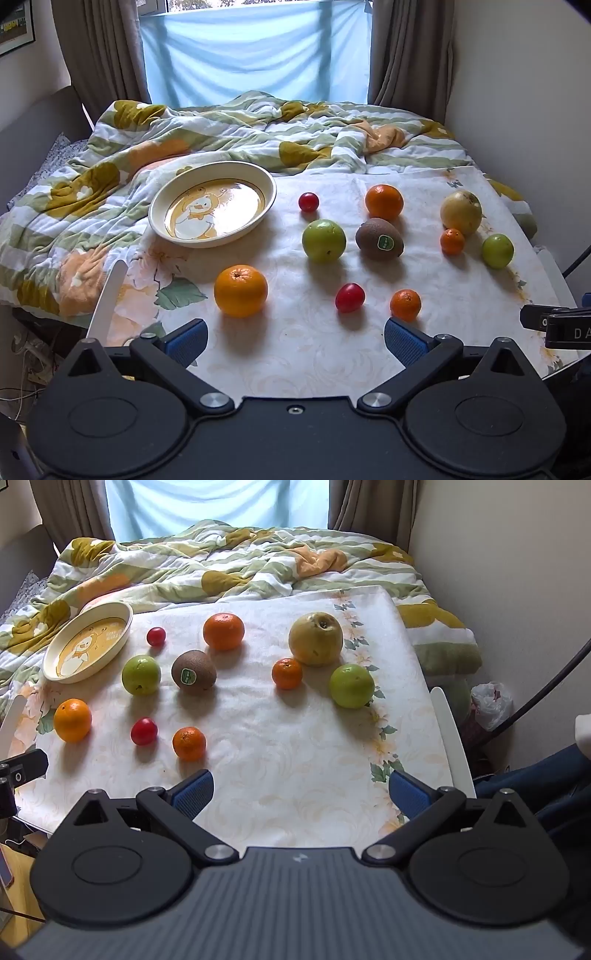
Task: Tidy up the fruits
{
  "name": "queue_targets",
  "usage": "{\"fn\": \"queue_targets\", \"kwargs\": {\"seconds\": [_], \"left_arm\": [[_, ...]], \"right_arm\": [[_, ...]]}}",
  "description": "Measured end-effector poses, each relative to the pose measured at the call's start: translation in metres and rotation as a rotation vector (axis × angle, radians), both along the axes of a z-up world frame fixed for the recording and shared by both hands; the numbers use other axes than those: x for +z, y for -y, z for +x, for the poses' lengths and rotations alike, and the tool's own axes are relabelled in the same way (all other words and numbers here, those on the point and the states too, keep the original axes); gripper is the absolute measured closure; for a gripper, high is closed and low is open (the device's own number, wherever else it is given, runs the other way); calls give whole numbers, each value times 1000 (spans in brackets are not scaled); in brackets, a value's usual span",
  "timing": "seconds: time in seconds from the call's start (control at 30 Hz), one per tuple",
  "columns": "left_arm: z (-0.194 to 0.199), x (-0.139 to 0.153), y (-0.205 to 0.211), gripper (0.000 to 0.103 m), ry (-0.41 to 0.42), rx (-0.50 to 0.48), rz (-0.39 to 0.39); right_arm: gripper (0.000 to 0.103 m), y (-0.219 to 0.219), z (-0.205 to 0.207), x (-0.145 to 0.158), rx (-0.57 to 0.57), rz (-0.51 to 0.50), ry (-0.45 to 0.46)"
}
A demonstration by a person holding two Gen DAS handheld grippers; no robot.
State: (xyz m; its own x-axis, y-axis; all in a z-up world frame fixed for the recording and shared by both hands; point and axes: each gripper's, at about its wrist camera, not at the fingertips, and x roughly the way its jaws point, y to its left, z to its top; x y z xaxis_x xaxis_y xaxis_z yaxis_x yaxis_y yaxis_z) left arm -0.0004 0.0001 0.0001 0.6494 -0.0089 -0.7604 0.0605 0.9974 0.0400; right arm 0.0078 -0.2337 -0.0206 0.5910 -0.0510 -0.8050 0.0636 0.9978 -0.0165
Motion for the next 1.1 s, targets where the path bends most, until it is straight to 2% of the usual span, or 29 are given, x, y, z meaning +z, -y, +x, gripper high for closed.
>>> {"fn": "queue_targets", "kwargs": {"seconds": [0.07,0.3,1.1], "left_arm": [[1,0,-3,0,-11,-5,-24],[1,-1,1,0,4,-15,0],[2,-2,1,0,-1,-2,-12]], "right_arm": [[0,0,0,0,0,1,-3],[0,0,0,0,0,5,-2],[0,0,2,0,1,7,-4]]}}
